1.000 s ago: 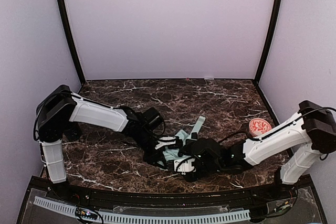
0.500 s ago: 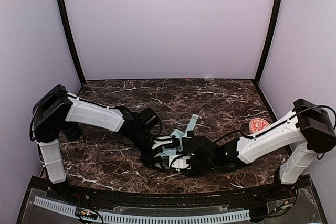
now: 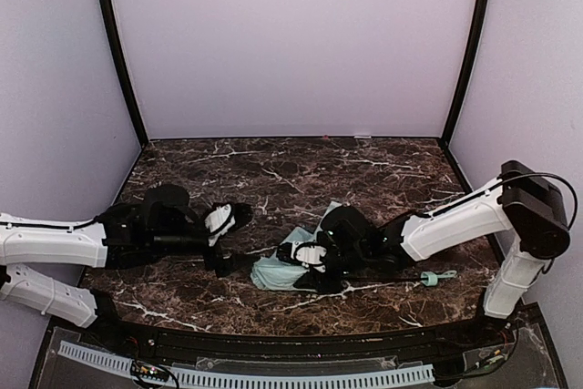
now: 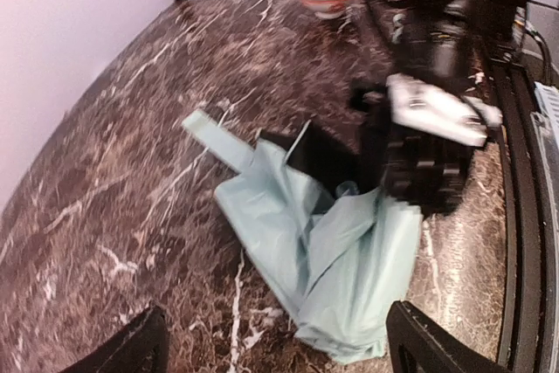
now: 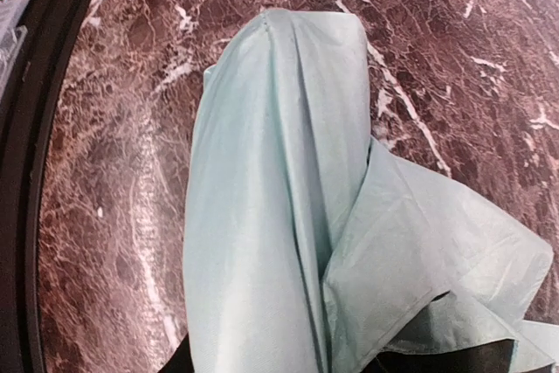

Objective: Put away the umbrella

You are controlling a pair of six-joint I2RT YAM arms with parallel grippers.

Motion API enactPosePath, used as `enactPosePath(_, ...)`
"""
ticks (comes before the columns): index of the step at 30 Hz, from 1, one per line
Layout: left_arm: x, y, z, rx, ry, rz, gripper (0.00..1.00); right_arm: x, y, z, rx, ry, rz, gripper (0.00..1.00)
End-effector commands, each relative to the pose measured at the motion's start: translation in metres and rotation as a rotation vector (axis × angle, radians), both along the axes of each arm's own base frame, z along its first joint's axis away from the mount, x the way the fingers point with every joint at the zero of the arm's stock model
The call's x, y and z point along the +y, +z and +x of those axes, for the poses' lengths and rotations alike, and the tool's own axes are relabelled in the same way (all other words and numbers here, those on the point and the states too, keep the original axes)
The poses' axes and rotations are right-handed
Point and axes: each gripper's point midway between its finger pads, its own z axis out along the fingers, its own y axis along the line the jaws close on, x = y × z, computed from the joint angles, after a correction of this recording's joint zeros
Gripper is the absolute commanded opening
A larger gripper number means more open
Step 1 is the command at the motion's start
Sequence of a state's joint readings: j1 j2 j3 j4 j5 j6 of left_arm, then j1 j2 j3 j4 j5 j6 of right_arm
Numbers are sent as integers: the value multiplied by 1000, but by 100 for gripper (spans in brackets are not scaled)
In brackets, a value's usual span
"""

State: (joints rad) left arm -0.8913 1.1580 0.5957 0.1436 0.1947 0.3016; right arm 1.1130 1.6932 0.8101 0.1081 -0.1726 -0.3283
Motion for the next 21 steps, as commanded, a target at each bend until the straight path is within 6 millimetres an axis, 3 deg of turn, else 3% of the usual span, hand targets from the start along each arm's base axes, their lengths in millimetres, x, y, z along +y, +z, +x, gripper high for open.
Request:
enactPosePath(1, -12, -9, -35, -312, -172, 37, 86, -26, -53, -49, 476, 1, -138, 13)
enactPosePath(3, -15, -21, -47, -351, -227, 62, 86, -30, -62, -49, 573, -31, -171, 13)
enactPosePath(7, -25, -46, -50, -357, -290, 165, 91, -28, -68, -55, 688, -16, -181, 13)
enactPosePath(12, -29, -85, -40, -403, -311, 362, 93, -27, -70, -59, 759, 16, -210, 13)
enactPosePath(17, -23, -118, -31, -342, -277, 494, 93, -27, -70, -58, 812, 34, -213, 13)
enactPosePath(21, -22, -135, -38, -220, -297, 555, 83, -21, -66, -45, 828, 13, -181, 15)
